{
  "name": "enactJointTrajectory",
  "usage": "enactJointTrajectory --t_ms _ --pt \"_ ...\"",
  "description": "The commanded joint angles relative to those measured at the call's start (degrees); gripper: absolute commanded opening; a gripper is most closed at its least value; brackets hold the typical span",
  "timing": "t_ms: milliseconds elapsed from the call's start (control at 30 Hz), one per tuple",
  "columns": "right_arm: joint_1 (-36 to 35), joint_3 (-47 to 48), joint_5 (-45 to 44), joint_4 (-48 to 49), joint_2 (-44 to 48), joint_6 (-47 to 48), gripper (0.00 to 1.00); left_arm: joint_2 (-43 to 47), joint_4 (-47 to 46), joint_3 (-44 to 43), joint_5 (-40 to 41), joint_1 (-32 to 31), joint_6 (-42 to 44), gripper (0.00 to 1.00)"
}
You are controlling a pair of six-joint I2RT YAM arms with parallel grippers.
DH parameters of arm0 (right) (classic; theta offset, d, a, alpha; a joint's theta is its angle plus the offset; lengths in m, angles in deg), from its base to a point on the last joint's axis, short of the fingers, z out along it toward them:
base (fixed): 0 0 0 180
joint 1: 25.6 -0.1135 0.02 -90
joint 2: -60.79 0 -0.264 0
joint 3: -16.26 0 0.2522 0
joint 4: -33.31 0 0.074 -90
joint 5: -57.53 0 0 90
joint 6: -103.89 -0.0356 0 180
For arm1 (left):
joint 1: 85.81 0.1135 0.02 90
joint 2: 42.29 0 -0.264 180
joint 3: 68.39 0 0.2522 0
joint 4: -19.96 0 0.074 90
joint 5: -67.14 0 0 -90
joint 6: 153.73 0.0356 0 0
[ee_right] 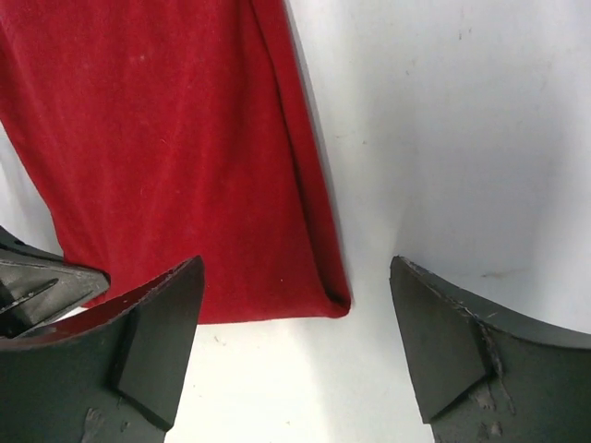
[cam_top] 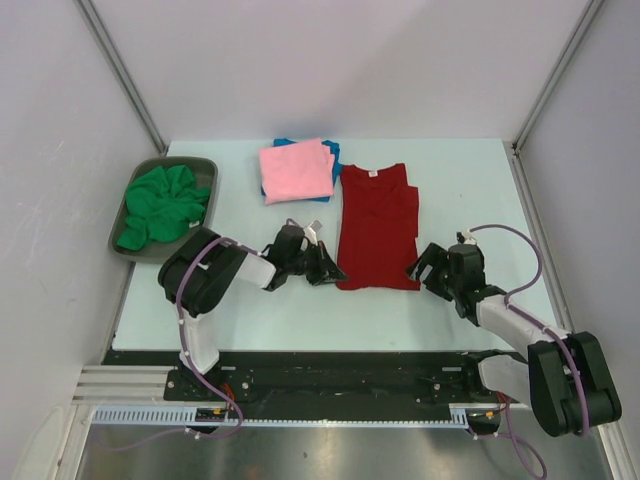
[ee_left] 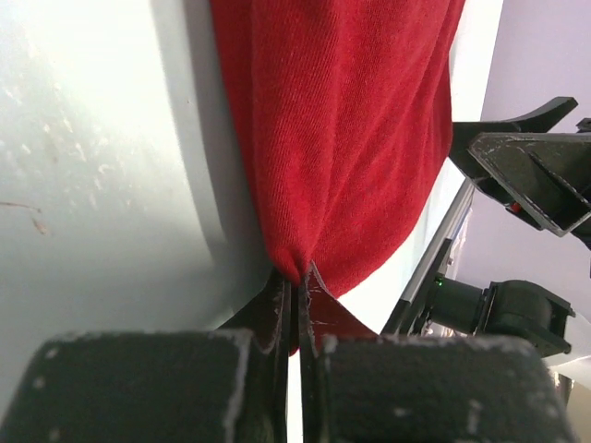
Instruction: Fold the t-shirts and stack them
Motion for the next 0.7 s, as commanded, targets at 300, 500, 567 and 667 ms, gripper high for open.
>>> enactJointTrajectory --t_ms 300,500,567,667 --pt "-1.4 -5.3 3.8 7.3 -3.8 -3.7 0.49 -1.4 -0.3 3.8 -0.4 -1.5 -0.9 0.0" --pt "-2.0 -5.2 3.9 8.1 -5.6 -4.4 0.22 0.0 -0.8 3.9 -1.1 -1.5 -1.2 0.0" --pt "-2.1 -4.7 3.6 7.9 -6.2 -4.4 0.05 0.5 -0.2 3.7 -1.3 -1.5 -0.8 0.0" --pt "-2.0 -3.8 4.3 7.6 -7.8 -4.8 0.0 0.3 -0.2 3.8 -1.5 -1.5 -0.6 0.0"
